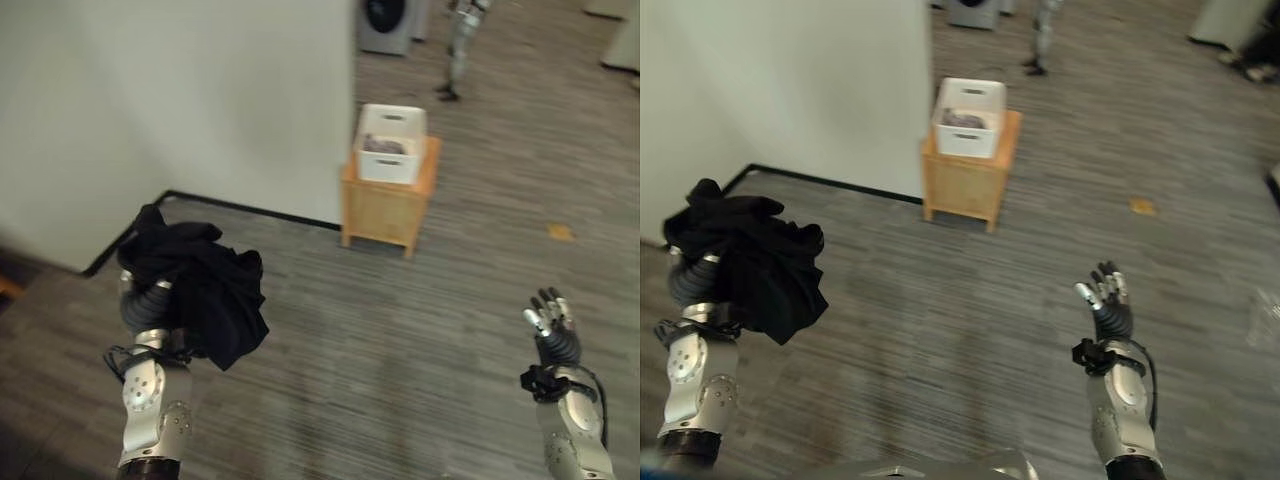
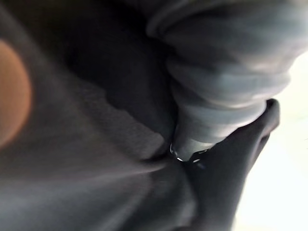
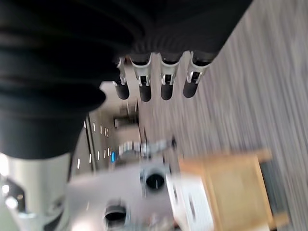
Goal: Pick up bed clothes into laundry basket.
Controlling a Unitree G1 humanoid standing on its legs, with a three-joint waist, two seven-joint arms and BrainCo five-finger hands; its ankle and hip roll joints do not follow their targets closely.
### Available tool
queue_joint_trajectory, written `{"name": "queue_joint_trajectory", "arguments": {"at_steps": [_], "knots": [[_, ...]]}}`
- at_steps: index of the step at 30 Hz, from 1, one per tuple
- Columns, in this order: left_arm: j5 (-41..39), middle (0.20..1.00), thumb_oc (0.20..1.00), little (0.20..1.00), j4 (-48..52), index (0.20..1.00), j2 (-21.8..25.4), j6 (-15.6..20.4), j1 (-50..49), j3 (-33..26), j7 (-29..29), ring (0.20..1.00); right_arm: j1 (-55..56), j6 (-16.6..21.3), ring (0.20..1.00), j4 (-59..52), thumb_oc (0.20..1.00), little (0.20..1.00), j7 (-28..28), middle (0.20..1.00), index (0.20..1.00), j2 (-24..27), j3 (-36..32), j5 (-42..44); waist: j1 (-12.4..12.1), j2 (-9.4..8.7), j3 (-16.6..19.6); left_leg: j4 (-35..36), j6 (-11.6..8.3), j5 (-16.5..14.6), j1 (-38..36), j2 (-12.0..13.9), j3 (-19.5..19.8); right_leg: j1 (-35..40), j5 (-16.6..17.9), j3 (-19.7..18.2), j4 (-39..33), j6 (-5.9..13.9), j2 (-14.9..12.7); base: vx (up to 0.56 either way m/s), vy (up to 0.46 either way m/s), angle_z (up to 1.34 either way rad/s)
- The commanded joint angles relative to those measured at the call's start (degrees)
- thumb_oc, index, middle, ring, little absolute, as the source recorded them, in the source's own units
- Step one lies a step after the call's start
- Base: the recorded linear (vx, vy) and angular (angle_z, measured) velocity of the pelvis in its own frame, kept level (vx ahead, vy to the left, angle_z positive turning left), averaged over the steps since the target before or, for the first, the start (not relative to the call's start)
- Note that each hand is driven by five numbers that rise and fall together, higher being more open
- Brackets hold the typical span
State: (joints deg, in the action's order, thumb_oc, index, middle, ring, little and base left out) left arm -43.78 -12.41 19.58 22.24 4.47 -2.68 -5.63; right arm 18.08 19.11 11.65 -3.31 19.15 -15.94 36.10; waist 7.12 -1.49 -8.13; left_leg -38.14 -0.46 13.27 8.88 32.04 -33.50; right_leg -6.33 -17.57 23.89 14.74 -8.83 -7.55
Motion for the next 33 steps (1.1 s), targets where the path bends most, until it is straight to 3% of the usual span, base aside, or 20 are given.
{"name": "queue_joint_trajectory", "arguments": {"at_steps": [1, 2, 3, 6, 7, 10, 12, 20, 24, 25, 27, 29, 31, 32, 33], "knots": [[-0.1, 0.2, 0.2, 0.2, 7.4, 0.2, 4.5, 3.0, 6.4, -4.9, 2.8, 0.2, -17.9, 3.1, 1.0, -1.1, 1.0, 1.0, 0.5, 1.0, 1.0, 7.2, 6.5, -0.1, -6.3, -1.84, -3.5, 19.5, -4.89, -14.5, -4.6, -20.2, 17.6, 8.9, 16.8, -6.7, -12.9, 13.79, -3.0, 0.17, -0.061, -2.24], [0.2, 0.2, 0.2, 0.2, 7.1, 0.2, 4.6, 2.8, 6.3, -4.8, 3.3, 0.2, -17.8, 2.8, 1.0, -1.2, 1.0, 1.0, 0.9, 1.0, 1.0, 7.3, 6.7, -0.3, -6.4, -2.03, -3.3, 20.8, -4.79, -14.8, -4.8, -20.6, 17.7, 9.0, 17.2, -8.0, -13.6, 14.01, -2.7, 0.27, -0.026, -2.44], [0.8, 0.2, 0.2, 0.2, 7.0, 0.2, 4.7, 2.4, 6.1, -4.5, 4.0, 0.2, -17.9, 2.5, 1.0, -0.9, 1.0, 1.0, 1.5, 1.0, 1.0, 7.8, 7.4, -1.0, -6.6, -2.13, -3.0, 23.2, -4.88, -14.9, -3.2, -22.1, 20.7, 9.0, 17.3, -10.5, -14.3, 14.33, -2.1, 0.27, 0.026, -1.48], [1.1, 0.2, 0.2, 0.2, 6.6, 0.2, 4.3, 2.4, 6.2, -4.7, 3.9, 0.2, -18.3, 2.2, 1.0, -0.5, 1.0, 1.0, 1.9, 1.0, 1.0, 7.5, 8.4, -0.6, -7.0, -1.31, -3.1, 29.8, -6.04, -10.5, -1.5, -22.7, 24.8, 9.5, 17.0, -14.1, -14.8, 14.3, -0.6, 0.23, 0.07, -0.79], [1.2, 0.2, 0.2, 0.2, 6.3, 0.2, 4.3, 2.5, 6.5, -4.4, 3.9, 0.2, -18.0, 2.4, 1.0, -0.4, 1.0, 1.0, 2.1, 1.0, 1.0, 7.4, 8.2, -0.5, -6.9, -0.99, -3.3, 30.7, -6.17, -9.4, -1.0, -22.4, 23.9, 9.9, 16.6, -13.8, -14.3, 14.18, -0.4, 0.19, 0.063, -1.43], [0.9, 0.2, 0.2, 0.2, 6.8, 0.2, 4.6, 2.3, 6.9, -3.6, 4.7, 0.2, -17.0, 1.8, 1.0, -1.1, 1.0, 1.0, 2.4, 1.0, 1.0, 6.9, 8.0, -1.2, -6.2, -0.56, -3.3, 30.7, -5.42, -10.4, -2.0, -22.8, 22.5, 10.3, 15.3, -14.2, -13.2, 14.07, -0.3, 0.14, 0.119, -0.61], [1.3, 0.2, 0.2, 0.2, 6.7, 0.2, 4.6, 2.6, 7.2, -3.8, 4.2, 0.2, -17.1, 1.6, 1.0, -0.7, 1.0, 1.0, 2.2, 1.0, 1.0, 5.9, 8.2, -1.7, -5.9, -0.17, -2.9, 34.0, -4.54, -10.5, -4.1, -24.6, 21.6, 10.1, 15.5, -14.5, -12.4, 14.85, -1.1, 0.16, 0.196, -0.18], [1.2, 0.2, 0.2, 0.2, 8.9, 0.2, 4.7, 4.0, 4.0, -8.7, 2.2, 0.2, -18.8, 1.0, 1.0, 0.2, 1.0, 1.0, 2.8, 1.0, 1.0, 4.0, 9.4, -1.5, -8.2, -0.15, -2.2, 35.7, -2.04, -11.8, -4.7, -28.2, 20.4, 8.7, 15.0, -13.9, -10.4, 16.57, -3.5, 0.14, 0.117, 0.15], [3.2, 0.2, 0.2, 0.2, 9.0, 0.2, 5.1, 3.5, 3.0, -9.6, 1.0, 0.2, -18.7, 0.5, 1.0, 0.3, 1.0, 1.0, 3.2, 1.0, 1.0, 4.2, 9.0, -1.7, -8.3, 0.08, -1.9, 35.2, -0.12, -14.7, -6.4, -30.3, 21.2, 7.4, 15.0, -13.0, -2.1, 17.82, -5.6, 0.13, 0.103, 0.45], [3.3, 0.2, 0.2, 0.2, 8.6, 0.2, 5.2, 3.3, 3.2, -9.4, 0.9, 0.2, -18.9, 0.5, 1.0, 0.4, 1.0, 1.0, 3.2, 1.0, 1.0, 4.3, 8.9, -1.9, -8.3, 0.22, -2.1, 34.5, 0.63, -15.6, -7.0, -30.9, 21.5, 6.2, 16.5, -13.3, 2.3, 18.42, -6.2, 0.2, 0.203, 0.38], [4.5, 0.2, 0.2, 0.2, 8.5, 0.2, 6.2, 3.1, 3.4, -9.0, 0.1, 0.2, -19.9, 0.6, 1.0, 0.3, 1.0, 1.0, 2.9, 1.0, 1.0, 4.7, 9.3, -2.2, -7.8, 1.56, -3.6, 34.4, 3.11, -17.4, -10.4, -32.6, 21.9, -0.3, 25.2, -14.7, 16.2, 19.87, -8.3, 0.16, 0.226, 0.3], [4.5, 0.2, 0.2, 0.2, 8.6, 0.2, 6.4, 3.1, 3.3, -9.1, 0.0, 0.2, -20.1, 0.7, 1.0, 0.0, 1.0, 1.0, 2.9, 1.0, 1.0, 4.6, 9.5, -2.3, -7.7, 2.62, -4.1, 34.6, 3.72, -17.5, -11.1, -32.5, 22.1, -2.1, 26.7, -14.6, 19.8, 19.68, -8.7, 0.1, 0.139, 0.15], [4.8, 0.2, 0.2, 0.2, 9.1, 0.2, 6.5, 3.1, 2.8, -9.5, 0.0, 0.2, -20.3, 0.8, 1.0, 0.1, 1.0, 1.0, 2.7, 1.0, 1.0, 4.6, 9.8, -2.6, -7.4, 3.35, -4.6, 35.0, 4.03, -18.3, -12.3, -32.7, 22.4, -4.6, 25.7, -14.9, 23.5, 19.66, -8.4, 0.18, 0.085, 0.15], [4.6, 0.2, 0.2, 0.2, 9.0, 0.2, 7.1, 3.3, 3.1, -9.4, 0.0, 0.2, -20.7, 0.4, 1.0, 0.4, 1.0, 1.0, 2.8, 1.0, 1.0, 4.8, 10.2, -2.7, -6.6, 3.86, -5.0, 35.4, 3.86, -19.1, -14.1, -32.8, 23.2, -8.5, 23.3, -15.3, 23.2, 19.18, -7.4, 0.4, -0.036, -0.16], [3.8, 0.2, 0.2, 0.2, 9.0, 0.2, 7.1, 3.7, 3.7, -9.3, 0.4, 0.2, -20.4, 0.3, 1.0, -0.2, 1.0, 1.0, 3.2, 1.0, 1.0, 5.4, 10.1, -2.3, -5.8, 3.75, -5.1, 35.4, 2.93, -20.3, -15.4, -33.4, 24.2, -10.6, 20.8, -15.6, 15.9, 18.27, -7.0, 0.41, -0.035, -0.17]]}}
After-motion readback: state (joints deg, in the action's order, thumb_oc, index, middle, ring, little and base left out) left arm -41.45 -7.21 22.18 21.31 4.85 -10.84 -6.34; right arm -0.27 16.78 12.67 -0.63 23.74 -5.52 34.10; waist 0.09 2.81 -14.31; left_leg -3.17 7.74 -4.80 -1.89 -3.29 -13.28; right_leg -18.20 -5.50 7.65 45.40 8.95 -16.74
